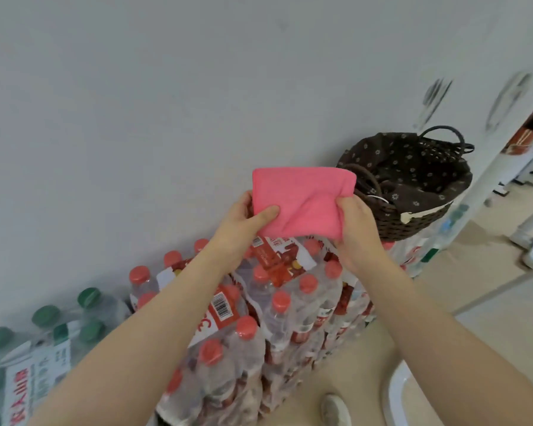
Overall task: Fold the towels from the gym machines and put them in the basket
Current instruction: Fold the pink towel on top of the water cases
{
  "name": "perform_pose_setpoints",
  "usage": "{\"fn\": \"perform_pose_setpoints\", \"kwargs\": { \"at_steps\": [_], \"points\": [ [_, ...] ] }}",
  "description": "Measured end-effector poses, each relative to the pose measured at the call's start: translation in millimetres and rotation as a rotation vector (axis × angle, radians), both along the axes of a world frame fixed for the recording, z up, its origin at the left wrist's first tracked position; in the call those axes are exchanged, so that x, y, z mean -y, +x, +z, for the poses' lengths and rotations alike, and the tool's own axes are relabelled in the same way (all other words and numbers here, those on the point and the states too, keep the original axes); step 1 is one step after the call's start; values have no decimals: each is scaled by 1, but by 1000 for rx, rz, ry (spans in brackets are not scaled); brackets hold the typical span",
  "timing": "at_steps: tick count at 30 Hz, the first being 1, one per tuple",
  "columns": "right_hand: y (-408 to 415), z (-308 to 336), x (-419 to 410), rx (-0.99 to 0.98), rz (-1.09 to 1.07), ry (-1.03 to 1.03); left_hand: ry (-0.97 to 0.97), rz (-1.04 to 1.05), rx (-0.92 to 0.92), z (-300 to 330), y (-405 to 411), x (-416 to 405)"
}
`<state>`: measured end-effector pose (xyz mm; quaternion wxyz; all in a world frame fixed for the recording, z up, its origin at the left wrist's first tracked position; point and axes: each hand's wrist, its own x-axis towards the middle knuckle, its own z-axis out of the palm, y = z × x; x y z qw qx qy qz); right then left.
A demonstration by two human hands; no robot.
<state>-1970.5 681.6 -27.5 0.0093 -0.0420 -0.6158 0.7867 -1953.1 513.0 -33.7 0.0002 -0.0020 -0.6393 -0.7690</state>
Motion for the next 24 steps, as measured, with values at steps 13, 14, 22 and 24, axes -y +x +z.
{"fn": "perform_pose_setpoints", "kwargs": {
  "at_steps": [13, 14, 22, 24],
  "points": [
    [-138, 67, -215, -125, 142, 246, -352, -4, -178, 96, -165, -178],
    [-150, 64, -229, -96, 165, 344, -397, -25, -140, 94, -178, -191],
    [-221, 46, -284, 32, 264, 1249, -533, -103, 176, 52, -252, -278],
    [-230, 40, -286, 3, 284, 1346, -515, -111, 226, 41, -265, -292]
  ]
}}
